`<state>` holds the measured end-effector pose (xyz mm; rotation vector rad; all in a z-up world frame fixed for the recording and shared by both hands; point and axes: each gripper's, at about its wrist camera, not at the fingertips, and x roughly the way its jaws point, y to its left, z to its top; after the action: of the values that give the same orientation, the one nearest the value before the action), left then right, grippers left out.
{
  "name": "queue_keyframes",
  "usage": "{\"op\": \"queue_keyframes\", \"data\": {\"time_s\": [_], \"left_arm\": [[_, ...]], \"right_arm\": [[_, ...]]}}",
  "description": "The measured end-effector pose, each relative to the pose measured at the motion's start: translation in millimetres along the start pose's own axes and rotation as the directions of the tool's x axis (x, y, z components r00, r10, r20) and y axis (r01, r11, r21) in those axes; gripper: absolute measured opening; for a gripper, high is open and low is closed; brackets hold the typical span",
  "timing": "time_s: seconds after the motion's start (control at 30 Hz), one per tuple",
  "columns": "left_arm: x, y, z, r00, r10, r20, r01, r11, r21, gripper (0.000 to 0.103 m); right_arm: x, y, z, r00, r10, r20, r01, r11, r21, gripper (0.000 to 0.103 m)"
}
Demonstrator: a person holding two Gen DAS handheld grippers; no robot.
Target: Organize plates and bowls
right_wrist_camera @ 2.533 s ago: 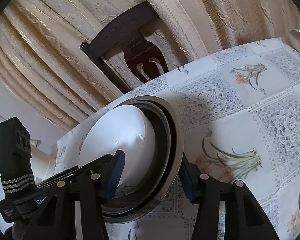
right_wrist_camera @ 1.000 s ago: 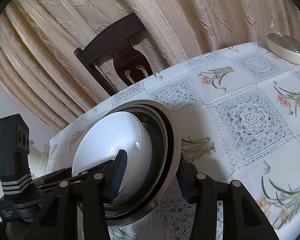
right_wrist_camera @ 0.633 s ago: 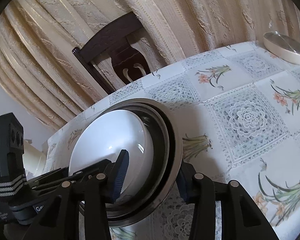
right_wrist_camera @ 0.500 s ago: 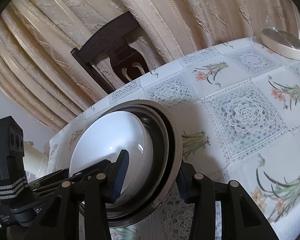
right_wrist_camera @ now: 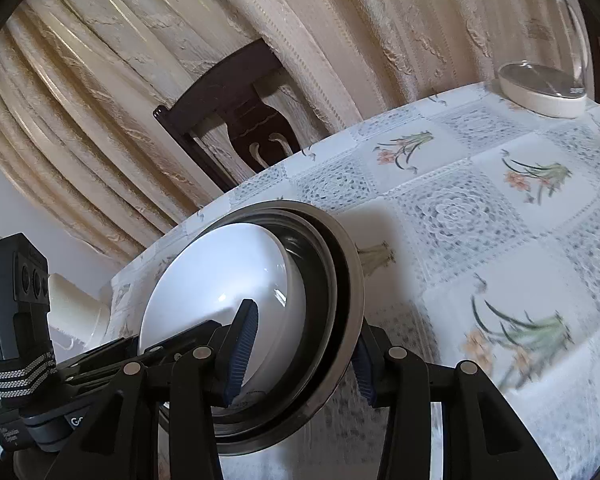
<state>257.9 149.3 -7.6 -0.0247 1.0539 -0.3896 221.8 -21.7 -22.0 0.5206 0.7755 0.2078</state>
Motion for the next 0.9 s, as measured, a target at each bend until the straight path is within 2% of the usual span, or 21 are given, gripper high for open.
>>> {"op": "queue_keyframes", "data": {"time_s": [0.47, 0.9], "left_arm": [[-55.1, -26.4, -34.2, 0.999, 0.011, 0.042, -0.013, 0.999, 0.033, 0.050], [-107.7, -17.3, -78.1, 0.996, 0.016, 0.091, -0.016, 1.000, 0.004, 0.050]], "right_arm": [[-51.2, 14.3, -22.8, 0.999, 0.032, 0.043, -0.032, 0.999, -0.010, 0.047], [-81.4, 46.9, -55.6, 0.997, 0.056, 0.043, -0.054, 0.997, -0.060, 0.047]]}}
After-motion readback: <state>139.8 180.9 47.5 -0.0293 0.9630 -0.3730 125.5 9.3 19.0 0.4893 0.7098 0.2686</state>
